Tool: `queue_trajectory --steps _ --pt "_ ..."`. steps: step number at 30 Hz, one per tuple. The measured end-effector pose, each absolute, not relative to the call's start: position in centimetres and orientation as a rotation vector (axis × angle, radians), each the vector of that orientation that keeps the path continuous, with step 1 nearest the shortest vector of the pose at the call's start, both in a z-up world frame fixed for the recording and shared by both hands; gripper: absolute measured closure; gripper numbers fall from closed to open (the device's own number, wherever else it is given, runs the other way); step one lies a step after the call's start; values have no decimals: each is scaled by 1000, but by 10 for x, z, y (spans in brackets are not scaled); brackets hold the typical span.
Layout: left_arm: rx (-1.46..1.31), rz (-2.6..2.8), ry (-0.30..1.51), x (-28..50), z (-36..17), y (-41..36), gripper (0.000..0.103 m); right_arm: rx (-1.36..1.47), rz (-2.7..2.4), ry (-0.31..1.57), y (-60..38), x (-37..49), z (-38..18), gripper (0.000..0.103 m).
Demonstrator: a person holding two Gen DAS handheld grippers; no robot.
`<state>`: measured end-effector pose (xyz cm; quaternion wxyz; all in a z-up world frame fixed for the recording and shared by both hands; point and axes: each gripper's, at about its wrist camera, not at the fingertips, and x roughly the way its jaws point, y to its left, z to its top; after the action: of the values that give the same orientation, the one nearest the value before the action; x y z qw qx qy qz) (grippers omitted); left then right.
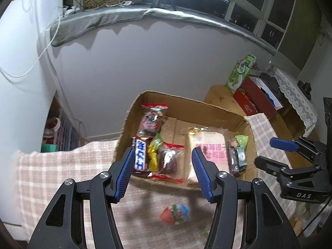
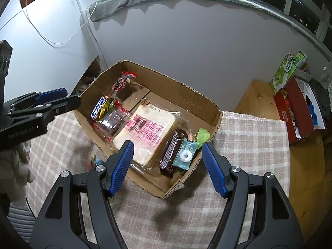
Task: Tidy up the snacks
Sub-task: 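Move both tools back over the table toward the jelly cup and green candy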
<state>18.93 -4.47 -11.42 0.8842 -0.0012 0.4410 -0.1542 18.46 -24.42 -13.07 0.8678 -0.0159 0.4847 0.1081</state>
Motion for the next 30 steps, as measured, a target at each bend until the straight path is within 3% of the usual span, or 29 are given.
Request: queue_trajectory --steps 13,30 --pt "-16 -326 956 152 -127 -24 47 32 288 1002 -236 143 -124 32" --pt "-57 -356 1068 115 -168 -11 47 -44 415 1113 -189 94 -179 32"
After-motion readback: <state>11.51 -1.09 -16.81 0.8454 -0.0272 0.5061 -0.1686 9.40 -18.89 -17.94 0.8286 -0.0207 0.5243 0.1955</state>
